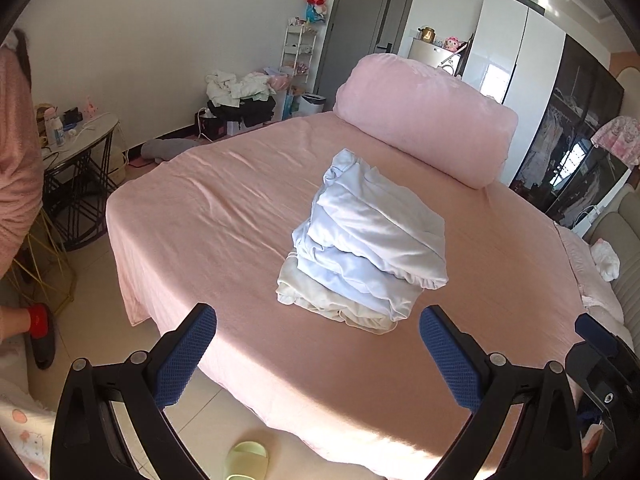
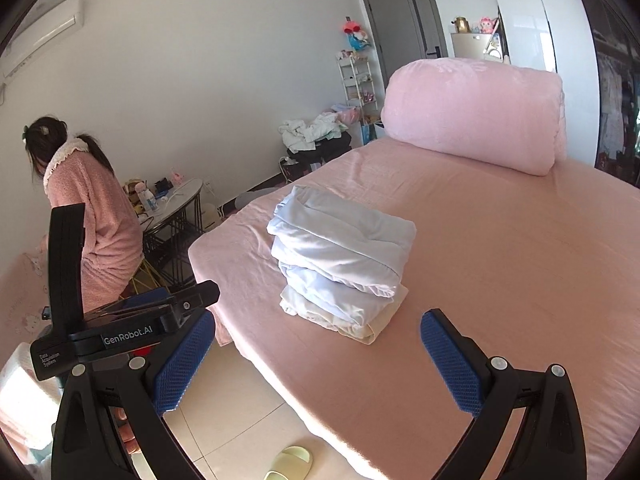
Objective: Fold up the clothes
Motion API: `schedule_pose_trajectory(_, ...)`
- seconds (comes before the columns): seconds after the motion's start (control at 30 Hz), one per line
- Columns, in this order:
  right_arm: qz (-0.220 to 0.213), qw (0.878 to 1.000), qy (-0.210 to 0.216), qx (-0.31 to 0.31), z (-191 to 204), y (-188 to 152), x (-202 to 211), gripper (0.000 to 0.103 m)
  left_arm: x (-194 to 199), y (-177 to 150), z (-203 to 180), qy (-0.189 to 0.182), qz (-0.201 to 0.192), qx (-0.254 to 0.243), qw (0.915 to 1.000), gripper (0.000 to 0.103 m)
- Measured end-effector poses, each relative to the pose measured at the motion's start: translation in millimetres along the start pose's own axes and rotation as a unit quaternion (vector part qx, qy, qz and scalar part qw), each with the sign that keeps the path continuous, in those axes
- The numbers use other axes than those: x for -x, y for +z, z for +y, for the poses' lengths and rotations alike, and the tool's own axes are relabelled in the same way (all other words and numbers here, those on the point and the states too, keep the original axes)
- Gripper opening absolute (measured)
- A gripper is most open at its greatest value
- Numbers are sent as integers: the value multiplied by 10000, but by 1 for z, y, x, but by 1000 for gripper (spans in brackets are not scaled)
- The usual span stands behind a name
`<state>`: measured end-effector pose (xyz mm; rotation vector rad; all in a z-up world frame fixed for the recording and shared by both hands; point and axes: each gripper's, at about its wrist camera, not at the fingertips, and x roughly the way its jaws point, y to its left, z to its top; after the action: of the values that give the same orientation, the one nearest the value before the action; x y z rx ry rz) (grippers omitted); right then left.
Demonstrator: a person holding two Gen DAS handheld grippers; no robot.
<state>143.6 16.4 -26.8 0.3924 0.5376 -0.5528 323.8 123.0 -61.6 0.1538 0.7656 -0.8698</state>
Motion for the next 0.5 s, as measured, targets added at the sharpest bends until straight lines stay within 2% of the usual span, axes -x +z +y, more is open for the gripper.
schedule_pose_trajectory(0.07, -164, 9996, -222, 7, -2, -12, 7, 103, 5, -5, -3, 204, -139, -85, 9997, 103)
schedule_pose_trajectory(0.17, -267, 9983, -513, 2, -5, -29, 17, 103, 18, -12, -7, 708, -581, -78, 9958, 103)
schedule_pose_trajectory(0.2, -282, 9980, -569, -39, -6, -35, 19, 103, 24, -13, -8, 756, -734, -56, 9944, 103)
schedule_pose_trajectory(0.27, -313, 9974, -649, -98, -8, -43, 24, 103, 35, -15, -11, 443, -994, -100, 9940, 103)
schedule_pose_trajectory(0.37, -235, 9967, -775, 12, -8, -50, 23, 103, 49, -17, -20, 282, -1245, -277, 9914, 103)
schedule_pose_trajectory(0.47, -359, 9961, -779, 224, -4, -59, 25, 103, 55, -19, -30, 227, -1293, -491, 9901, 103)
schedule_pose_trajectory(0.5, -362, 9958, -778, 314, 0, -61, 24, 103, 56, -20, -31, 96, -1258, -528, 9906, 103)
